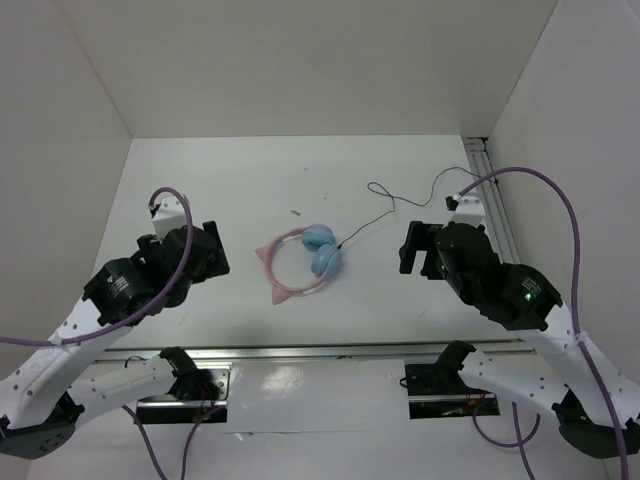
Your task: Wrap the headphones
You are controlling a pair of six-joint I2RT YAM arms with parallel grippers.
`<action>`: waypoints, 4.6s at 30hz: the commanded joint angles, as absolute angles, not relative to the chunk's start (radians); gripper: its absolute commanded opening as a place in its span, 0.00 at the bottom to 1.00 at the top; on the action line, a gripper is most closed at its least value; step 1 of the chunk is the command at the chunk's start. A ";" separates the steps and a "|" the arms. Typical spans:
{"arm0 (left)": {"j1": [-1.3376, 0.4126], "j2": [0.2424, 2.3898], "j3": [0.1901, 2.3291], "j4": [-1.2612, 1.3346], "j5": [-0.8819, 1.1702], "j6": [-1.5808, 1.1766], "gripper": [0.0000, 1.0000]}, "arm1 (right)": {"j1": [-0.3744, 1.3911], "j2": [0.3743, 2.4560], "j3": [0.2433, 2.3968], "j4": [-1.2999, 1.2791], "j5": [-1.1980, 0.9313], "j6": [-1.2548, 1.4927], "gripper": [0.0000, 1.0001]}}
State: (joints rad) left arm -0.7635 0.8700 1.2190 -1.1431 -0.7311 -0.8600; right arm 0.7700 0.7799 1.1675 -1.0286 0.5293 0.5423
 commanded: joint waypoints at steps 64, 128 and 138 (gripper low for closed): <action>-0.707 1.338 1.336 -1.303 -0.840 -1.331 0.00 | 0.787 0.736 0.738 -0.094 -0.061 0.353 1.00; -0.478 1.195 1.468 -0.891 -0.466 -0.393 0.00 | 0.687 1.155 0.851 0.200 0.066 -0.064 0.00; -0.785 1.365 1.401 -0.805 -0.425 -0.190 0.00 | 0.902 1.055 0.936 -0.069 0.236 -0.156 0.01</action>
State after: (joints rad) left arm -0.7368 1.3792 1.3804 -0.9085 -0.5053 -0.2787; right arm 0.8566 1.0866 0.8730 0.0433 0.1616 -0.1116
